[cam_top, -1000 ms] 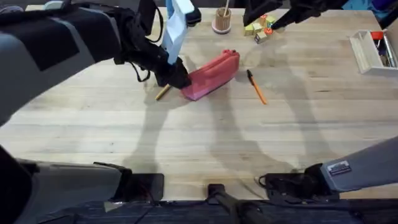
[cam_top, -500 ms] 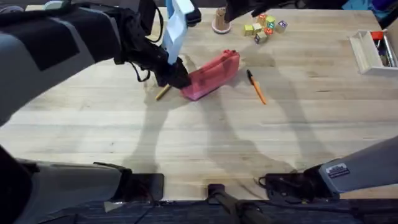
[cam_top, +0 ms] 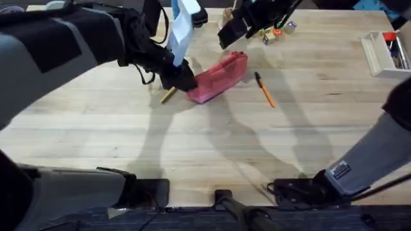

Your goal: Unzip the bag, pick up the pens from the table one at a time and place them inside, then zip the bag closed.

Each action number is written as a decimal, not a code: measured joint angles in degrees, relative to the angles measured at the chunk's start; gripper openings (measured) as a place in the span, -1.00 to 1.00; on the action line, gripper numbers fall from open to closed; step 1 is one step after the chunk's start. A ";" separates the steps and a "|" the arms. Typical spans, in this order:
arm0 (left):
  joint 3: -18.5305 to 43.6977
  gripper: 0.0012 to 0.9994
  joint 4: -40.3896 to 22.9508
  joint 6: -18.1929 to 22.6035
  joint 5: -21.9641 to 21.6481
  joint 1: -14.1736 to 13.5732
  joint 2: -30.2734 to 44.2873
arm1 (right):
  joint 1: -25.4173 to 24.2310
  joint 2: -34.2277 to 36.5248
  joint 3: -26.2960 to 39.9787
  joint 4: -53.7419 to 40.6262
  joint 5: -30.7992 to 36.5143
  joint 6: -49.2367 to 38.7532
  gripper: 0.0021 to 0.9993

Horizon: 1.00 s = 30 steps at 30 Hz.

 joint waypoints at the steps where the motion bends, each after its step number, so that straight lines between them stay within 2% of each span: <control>1: 0.00 -0.92 0.00 0.00 0.00 0.00 0.00 | 0.00 0.70 0.00 0.02 0.07 -0.04 0.98; 11: 0.00 -0.92 0.00 0.00 0.00 0.00 0.00 | 0.27 4.85 0.00 0.33 0.21 -0.17 0.68; 18: 0.00 -0.92 0.00 0.00 0.00 0.00 0.00 | 1.88 5.17 0.00 0.48 0.21 -0.20 0.55; 24: 0.00 -0.92 0.02 0.00 0.00 0.00 0.02 | 2.23 6.58 0.00 0.20 0.40 -0.20 0.15; 30: 0.00 -0.92 0.02 0.00 0.04 0.00 0.00 | 2.14 7.42 0.00 -0.52 1.25 -0.22 -0.13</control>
